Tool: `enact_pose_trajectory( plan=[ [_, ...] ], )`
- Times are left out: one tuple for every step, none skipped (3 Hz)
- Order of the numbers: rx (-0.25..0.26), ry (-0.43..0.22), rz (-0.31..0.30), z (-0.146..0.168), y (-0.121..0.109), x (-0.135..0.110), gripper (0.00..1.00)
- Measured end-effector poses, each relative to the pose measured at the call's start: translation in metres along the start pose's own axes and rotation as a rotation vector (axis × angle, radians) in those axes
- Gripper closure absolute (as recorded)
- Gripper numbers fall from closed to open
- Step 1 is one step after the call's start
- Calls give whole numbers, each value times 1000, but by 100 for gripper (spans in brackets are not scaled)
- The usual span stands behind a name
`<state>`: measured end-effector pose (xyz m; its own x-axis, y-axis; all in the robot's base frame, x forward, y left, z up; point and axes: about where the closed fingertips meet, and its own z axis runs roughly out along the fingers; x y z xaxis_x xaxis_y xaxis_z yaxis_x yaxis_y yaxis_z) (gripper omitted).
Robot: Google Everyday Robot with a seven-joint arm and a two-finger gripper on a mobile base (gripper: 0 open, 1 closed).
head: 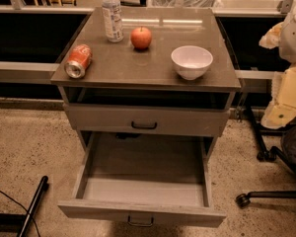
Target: Close middle drawer
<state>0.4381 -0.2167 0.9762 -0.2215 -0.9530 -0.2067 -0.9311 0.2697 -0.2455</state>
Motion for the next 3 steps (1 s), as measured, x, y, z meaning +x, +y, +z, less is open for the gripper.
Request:
enact_pose_trajectory(
  plan=[
    [0,0,0,0,0,0,0],
    [-64,-35,19,49,9,-2,0],
    [-163,-140,51,145,58,-34,0]
  ],
)
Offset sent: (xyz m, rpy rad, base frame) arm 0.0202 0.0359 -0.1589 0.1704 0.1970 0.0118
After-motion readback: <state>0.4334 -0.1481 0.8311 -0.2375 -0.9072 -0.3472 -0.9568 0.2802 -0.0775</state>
